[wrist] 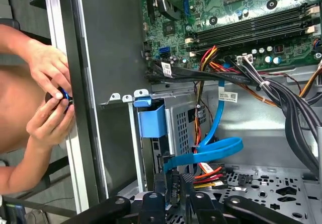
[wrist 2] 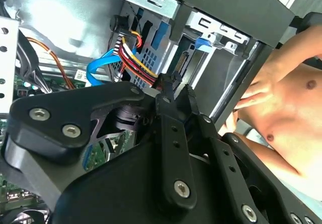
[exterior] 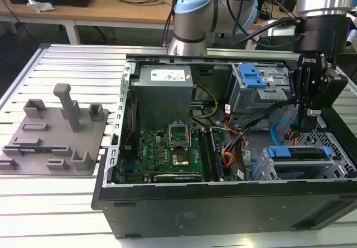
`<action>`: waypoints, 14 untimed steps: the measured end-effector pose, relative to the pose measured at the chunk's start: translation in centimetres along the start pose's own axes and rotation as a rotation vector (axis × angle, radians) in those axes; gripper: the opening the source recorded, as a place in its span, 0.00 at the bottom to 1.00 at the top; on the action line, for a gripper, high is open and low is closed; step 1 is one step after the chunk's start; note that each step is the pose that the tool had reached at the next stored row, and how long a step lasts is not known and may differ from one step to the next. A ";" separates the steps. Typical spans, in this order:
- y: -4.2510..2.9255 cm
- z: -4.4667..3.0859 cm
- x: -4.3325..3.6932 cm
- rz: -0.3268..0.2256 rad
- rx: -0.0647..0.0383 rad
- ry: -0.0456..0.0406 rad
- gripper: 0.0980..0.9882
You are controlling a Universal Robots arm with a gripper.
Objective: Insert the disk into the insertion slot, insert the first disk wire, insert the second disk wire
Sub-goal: 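Insert the first disk wire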
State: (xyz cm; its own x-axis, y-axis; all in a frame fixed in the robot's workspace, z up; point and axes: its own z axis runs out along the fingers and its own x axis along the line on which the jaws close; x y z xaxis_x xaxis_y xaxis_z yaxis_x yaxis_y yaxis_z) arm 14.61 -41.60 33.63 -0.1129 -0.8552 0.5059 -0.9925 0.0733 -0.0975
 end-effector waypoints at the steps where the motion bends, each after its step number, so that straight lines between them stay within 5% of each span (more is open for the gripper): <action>1: 0.00 0.00 -0.01 0.000 0.000 0.0001 0.18; 14: 0.06 -0.02 -0.57 0.000 0.000 -0.0048 0.18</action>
State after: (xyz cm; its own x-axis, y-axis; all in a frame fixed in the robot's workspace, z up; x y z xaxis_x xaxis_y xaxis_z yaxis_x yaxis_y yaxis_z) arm 14.61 -41.10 33.35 -0.1122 -0.8576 0.5019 -0.9926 0.0729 -0.0972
